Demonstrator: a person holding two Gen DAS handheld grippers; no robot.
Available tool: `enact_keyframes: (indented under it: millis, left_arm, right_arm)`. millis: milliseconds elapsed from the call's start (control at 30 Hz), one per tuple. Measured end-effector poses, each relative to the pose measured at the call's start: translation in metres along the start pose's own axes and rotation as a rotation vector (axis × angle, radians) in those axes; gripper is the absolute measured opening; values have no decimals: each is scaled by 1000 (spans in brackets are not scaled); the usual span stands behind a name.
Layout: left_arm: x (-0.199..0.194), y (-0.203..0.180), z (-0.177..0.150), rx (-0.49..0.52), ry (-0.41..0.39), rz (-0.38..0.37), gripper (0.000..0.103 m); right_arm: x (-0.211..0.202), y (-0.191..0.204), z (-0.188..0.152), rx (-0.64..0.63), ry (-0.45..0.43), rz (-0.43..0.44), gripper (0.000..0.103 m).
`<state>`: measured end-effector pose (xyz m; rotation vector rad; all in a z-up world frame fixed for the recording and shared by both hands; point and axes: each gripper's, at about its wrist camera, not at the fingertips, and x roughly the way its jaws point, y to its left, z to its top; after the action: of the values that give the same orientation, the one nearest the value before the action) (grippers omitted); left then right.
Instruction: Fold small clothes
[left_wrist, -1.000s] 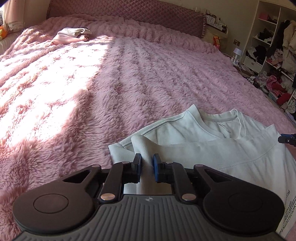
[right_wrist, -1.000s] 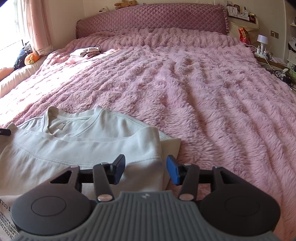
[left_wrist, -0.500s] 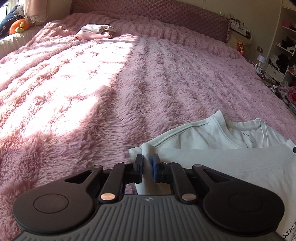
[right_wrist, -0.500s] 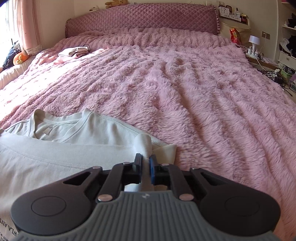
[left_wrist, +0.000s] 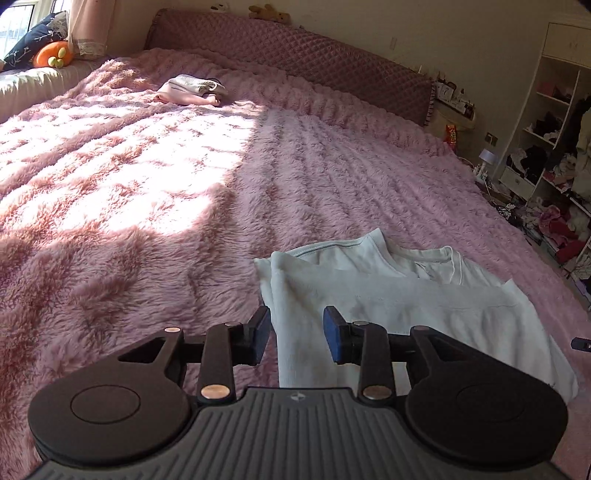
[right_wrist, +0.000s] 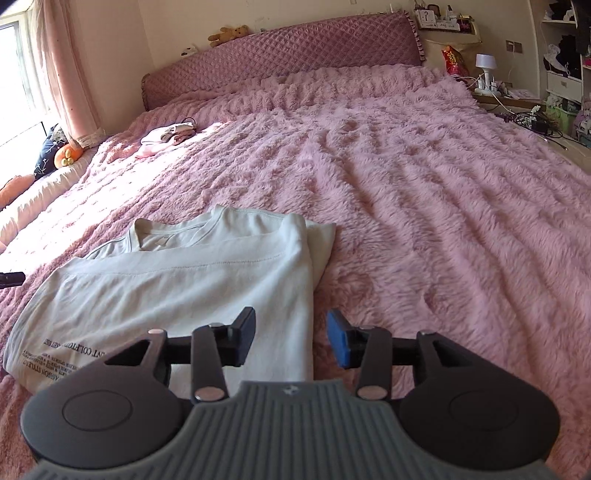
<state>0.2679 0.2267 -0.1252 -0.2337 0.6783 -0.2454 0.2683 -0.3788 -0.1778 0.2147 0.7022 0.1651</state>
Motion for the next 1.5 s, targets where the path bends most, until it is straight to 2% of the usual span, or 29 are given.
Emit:
enact_keyframes:
  millis: [100, 167, 267, 333, 367, 500, 600, 767, 833, 867, 900, 967, 1100, 1300, 1500]
  left_arm:
    - [-23, -5, -30, -72, 0, -72, 49]
    - [-28, -12, -45, -80, 7, -81, 57]
    - [-26, -23, -61, -81, 50, -77, 59]
    - [-18, -25, -67, -91, 79, -56, 60]
    - [-14, -25, -68, -92, 91, -37, 60]
    - [-4, -17, -73, -134, 112, -10, 60]
    - [0, -13, -79, -146, 123, -6, 59]
    - [0, -18, -83, -111, 135, 12, 60]
    - [0, -22, -81, -99, 145, 26, 60]
    - [-1, -24, -79, -97, 148, 31, 60]
    - [-1, -25, -78, -96, 151, 35, 60]
    - [-7, -28, -75, -94, 147, 45, 60]
    - [-21, -35, -68, -94, 131, 67, 60]
    - [-43, -43, -62, -102, 116, 64, 62]
    - [-57, -48, -56, -95, 92, 49, 64]
  right_arm:
    - [-21, 2, -28, 8, 47, 6, 42]
    - [-24, 4, -41, 12, 78, 0, 45]
    - [-22, 8, -56, 17, 108, -9, 44]
    - [-18, 9, -61, 31, 124, 0, 17]
    - [-15, 9, -61, 36, 138, -12, 0]
    - [-23, 5, -57, 24, 109, -88, 0]
    - [-20, -8, -62, 66, 162, -88, 0]
    - [-15, 4, -62, 18, 181, -133, 0]
    - [-15, 7, -60, 27, 178, -170, 7]
    - [-16, 8, -60, 27, 169, -198, 29]
    - [-20, 12, -59, 15, 153, -243, 44]
    - [-27, 22, -57, -40, 118, -265, 44]
    - [-46, 44, -50, -108, 72, -223, 45]
    - [-69, 99, -41, -154, 5, -97, 53]
    - [-70, 165, -52, -220, 9, 33, 57]
